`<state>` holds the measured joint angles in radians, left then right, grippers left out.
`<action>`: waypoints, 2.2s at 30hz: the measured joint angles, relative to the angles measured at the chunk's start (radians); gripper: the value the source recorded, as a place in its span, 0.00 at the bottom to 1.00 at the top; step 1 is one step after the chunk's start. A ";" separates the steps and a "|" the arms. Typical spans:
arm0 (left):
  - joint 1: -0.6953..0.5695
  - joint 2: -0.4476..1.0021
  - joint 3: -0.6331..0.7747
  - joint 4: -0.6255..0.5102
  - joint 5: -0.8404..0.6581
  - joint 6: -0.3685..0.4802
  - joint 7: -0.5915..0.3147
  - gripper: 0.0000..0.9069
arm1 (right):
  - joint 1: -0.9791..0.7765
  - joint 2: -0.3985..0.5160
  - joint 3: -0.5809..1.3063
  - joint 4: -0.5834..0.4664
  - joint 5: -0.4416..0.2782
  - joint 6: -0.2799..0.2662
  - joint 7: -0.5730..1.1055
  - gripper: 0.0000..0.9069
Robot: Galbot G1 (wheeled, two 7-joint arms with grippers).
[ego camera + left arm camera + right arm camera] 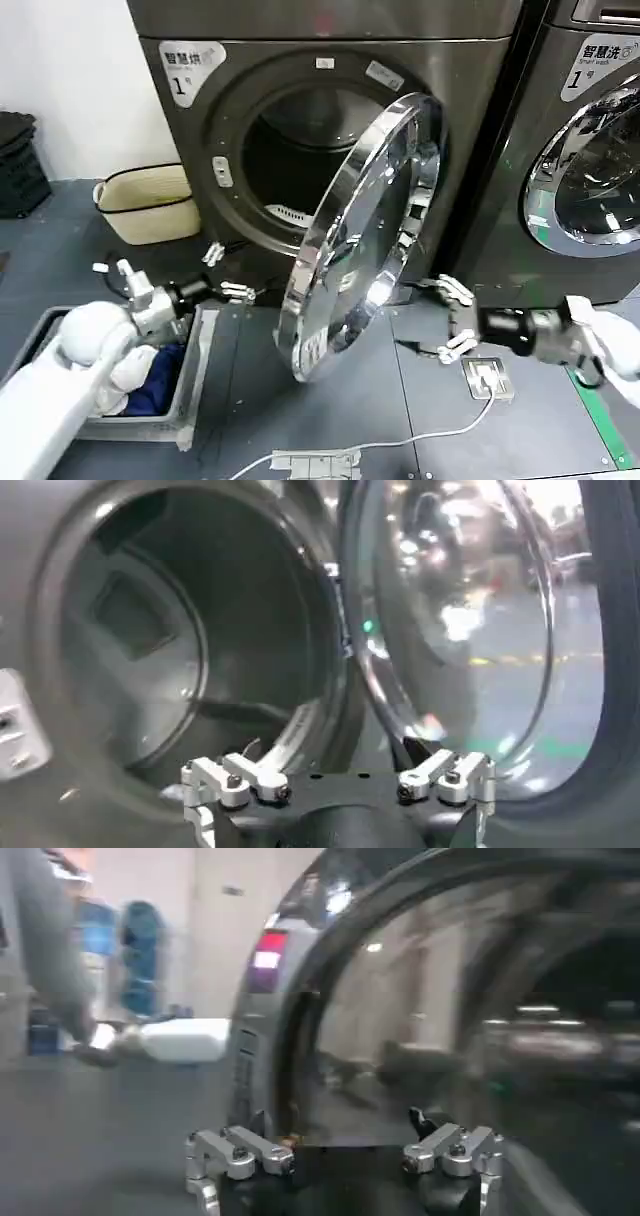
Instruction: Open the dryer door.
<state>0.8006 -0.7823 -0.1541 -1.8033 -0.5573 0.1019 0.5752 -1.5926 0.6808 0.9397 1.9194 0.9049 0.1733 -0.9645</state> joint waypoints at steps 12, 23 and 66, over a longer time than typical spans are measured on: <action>-0.086 -0.066 0.134 0.009 0.004 -0.009 -0.008 1.00 | -0.300 0.245 0.365 0.010 -0.096 0.069 0.200 1.00; -0.169 -0.138 0.251 0.062 0.003 -0.041 -0.039 1.00 | -0.401 0.490 0.549 0.005 -0.264 0.054 0.468 1.00; -0.466 -0.435 0.588 0.296 0.039 -0.091 -0.125 1.00 | -0.402 0.929 0.855 0.002 -0.568 -0.184 1.331 1.00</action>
<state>0.3349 -1.2174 0.4343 -1.5069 -0.5181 0.0113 0.4502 -1.9942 1.6095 1.7945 1.9214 0.3367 -0.0106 0.3664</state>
